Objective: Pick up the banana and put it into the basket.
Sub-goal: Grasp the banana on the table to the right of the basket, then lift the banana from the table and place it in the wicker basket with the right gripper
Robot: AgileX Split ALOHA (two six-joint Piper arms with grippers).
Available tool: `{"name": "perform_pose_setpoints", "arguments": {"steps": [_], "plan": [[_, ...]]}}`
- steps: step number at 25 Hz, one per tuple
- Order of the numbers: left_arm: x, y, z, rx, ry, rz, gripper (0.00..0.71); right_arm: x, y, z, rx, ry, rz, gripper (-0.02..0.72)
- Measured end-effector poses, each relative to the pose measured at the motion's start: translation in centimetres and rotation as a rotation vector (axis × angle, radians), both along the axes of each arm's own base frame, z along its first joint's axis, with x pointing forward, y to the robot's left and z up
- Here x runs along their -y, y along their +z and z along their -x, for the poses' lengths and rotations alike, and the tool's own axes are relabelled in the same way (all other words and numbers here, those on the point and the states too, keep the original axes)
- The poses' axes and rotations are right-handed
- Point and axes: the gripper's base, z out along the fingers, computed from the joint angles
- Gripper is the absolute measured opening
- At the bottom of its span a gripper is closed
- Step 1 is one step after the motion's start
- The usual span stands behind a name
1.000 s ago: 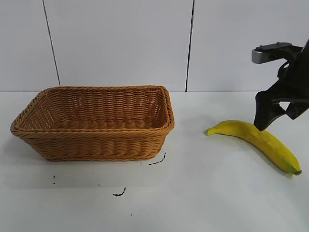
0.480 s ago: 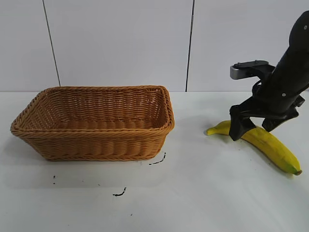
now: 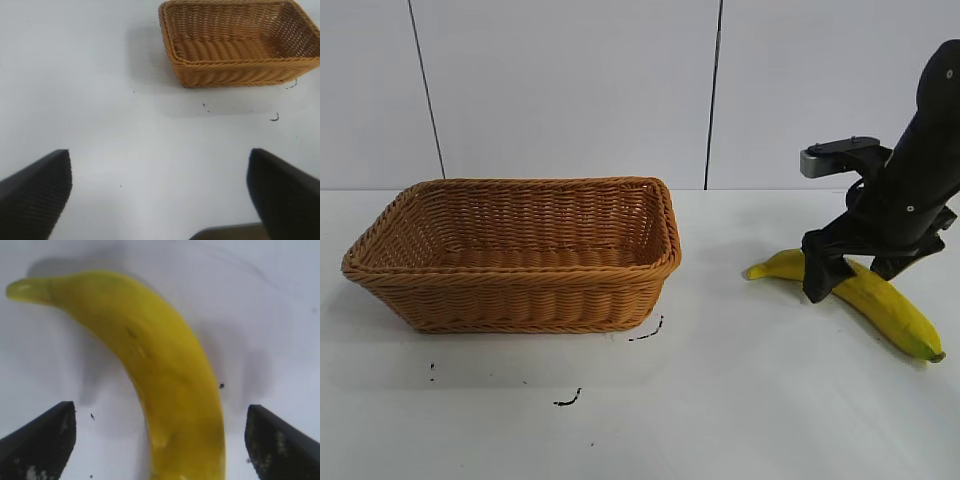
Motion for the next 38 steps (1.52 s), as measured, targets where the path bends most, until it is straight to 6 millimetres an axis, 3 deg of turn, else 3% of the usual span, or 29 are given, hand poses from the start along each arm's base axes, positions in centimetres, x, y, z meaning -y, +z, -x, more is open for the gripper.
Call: {"name": "perform_pose_setpoints", "arguments": {"steps": [2,7,10,14,20,26,31,38], "plan": [[0.0,0.0,0.0,0.000,0.000,0.000,0.690,0.1,0.0,0.0,-0.001,0.011,0.012,0.309],[0.0,0.0,0.0,0.000,0.000,0.000,0.690,0.2,0.1,0.1,-0.009,0.041,0.042,0.302],[0.0,0.0,0.0,0.000,0.000,0.000,0.690,0.3,1.3,0.4,-0.009,0.042,0.051,0.302],[0.0,0.0,0.0,0.000,0.000,0.000,0.690,0.4,5.4,0.3,0.042,-0.021,0.032,0.302],[0.0,0.0,0.0,0.000,0.000,0.000,0.690,0.2,12.4,-1.4,0.092,-0.039,0.018,0.302],[0.0,0.0,0.0,0.000,0.000,0.000,0.690,-0.7,16.9,-2.3,0.096,-0.050,-0.062,0.302],[0.0,0.0,0.0,0.000,0.000,0.000,0.690,-4.1,19.3,-2.3,0.142,0.058,-0.039,0.302],[0.0,0.0,0.0,0.000,0.000,0.000,0.690,-11.8,21.8,-2.0,0.272,0.283,-0.003,0.302]]}}
